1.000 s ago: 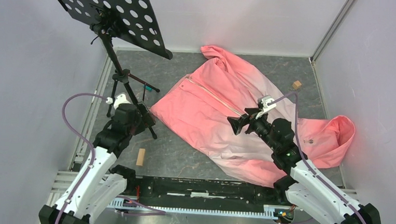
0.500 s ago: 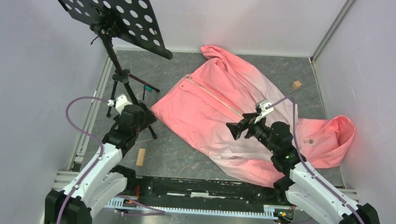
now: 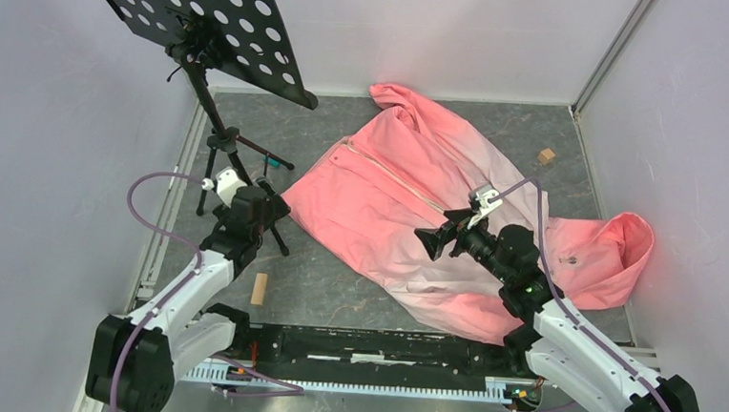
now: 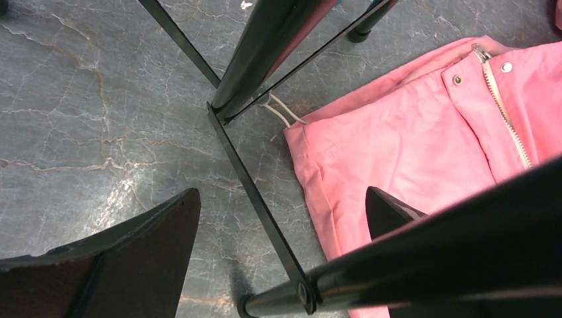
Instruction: Zip up the jacket
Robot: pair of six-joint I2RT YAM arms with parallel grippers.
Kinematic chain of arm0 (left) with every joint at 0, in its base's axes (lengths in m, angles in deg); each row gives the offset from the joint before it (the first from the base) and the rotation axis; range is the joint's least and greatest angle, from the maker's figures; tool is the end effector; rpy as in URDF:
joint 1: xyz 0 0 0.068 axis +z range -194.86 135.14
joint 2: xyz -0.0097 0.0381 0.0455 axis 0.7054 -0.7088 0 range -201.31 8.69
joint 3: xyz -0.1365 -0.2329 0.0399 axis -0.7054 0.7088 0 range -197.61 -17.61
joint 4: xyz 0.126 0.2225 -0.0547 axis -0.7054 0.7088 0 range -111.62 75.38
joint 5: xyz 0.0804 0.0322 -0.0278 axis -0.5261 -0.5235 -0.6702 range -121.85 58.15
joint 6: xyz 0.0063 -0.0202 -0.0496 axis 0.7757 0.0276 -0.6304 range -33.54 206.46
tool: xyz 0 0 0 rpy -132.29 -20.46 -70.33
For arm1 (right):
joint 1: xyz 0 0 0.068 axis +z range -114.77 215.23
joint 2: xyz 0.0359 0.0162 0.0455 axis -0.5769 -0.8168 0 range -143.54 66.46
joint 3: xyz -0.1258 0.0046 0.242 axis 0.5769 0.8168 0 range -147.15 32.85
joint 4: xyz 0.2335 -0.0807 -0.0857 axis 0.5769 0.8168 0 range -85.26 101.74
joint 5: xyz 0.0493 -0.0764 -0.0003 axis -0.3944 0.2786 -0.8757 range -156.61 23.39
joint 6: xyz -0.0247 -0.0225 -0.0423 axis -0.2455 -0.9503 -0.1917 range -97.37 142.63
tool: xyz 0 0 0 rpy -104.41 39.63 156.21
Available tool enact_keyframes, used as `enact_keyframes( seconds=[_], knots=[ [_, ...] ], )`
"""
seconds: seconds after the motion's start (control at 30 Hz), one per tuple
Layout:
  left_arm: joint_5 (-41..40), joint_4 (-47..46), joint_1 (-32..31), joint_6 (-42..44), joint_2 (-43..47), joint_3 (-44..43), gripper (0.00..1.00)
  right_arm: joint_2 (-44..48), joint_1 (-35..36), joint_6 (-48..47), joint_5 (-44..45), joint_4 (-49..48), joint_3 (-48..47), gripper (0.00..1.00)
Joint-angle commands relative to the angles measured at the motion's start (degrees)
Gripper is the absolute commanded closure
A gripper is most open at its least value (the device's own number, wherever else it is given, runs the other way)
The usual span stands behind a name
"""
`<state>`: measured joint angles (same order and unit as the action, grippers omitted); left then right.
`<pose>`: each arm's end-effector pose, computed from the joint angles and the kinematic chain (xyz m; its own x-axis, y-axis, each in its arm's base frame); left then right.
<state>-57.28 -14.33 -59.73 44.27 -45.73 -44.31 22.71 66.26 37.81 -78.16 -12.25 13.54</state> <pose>0.1955 -0.0361 0.2066 -0.3381 -0.5378 -0.7723 -0.4526 0.8124 -0.3676 0.1550 0.1015 0.2351 -0.2841 0.1287 -0.9501 -0.6225 0.7290 0.2848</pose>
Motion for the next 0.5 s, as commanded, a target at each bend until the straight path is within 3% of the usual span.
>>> enact_keyframes(
  seconds=[0.0,0.47],
  knots=[
    [-3.8,-6.1,-0.1,-0.1,-2.3,-0.1,0.00,0.7,0.0,-0.4,-0.4,-0.9,0.2,0.03],
    [-6.3,-13.4,-0.1,1.0,-10.3,0.0,0.00,1.2,0.1,-0.9,-0.4,0.8,-0.2,0.03]
  ],
)
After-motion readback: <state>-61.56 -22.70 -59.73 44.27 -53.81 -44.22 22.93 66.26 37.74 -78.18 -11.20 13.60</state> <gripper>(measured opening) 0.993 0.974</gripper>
